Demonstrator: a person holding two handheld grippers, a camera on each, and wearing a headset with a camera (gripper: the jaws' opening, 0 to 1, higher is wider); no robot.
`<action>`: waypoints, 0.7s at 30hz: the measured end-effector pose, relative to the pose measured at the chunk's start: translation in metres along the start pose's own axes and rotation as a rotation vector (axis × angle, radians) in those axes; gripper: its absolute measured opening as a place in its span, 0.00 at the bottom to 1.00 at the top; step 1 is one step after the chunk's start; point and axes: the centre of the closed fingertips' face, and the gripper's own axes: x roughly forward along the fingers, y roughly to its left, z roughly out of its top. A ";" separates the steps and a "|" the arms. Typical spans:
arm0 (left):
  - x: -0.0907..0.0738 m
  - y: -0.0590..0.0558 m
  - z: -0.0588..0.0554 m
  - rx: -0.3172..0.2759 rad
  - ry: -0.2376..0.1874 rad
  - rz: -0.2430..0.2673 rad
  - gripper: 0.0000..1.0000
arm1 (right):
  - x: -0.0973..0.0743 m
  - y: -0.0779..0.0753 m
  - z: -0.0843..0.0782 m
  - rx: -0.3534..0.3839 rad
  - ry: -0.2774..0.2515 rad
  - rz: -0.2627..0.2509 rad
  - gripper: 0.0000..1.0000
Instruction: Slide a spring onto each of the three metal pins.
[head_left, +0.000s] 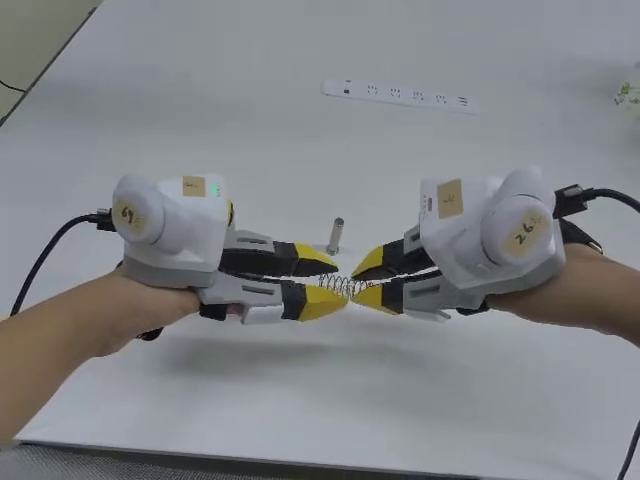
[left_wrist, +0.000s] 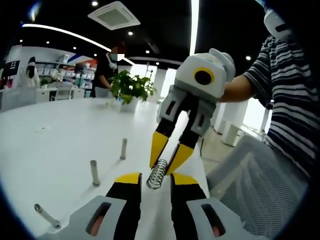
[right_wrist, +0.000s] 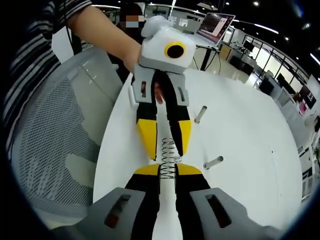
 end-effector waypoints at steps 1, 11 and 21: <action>0.000 -0.001 0.001 0.002 -0.002 -0.003 0.13 | 0.000 0.000 0.000 -0.001 0.000 0.000 0.08; 0.000 -0.004 0.002 0.012 -0.004 -0.015 0.06 | -0.002 0.002 0.001 -0.006 -0.006 0.008 0.08; 0.002 -0.004 0.003 0.010 -0.006 -0.016 0.04 | -0.004 0.002 0.000 -0.002 -0.010 0.004 0.08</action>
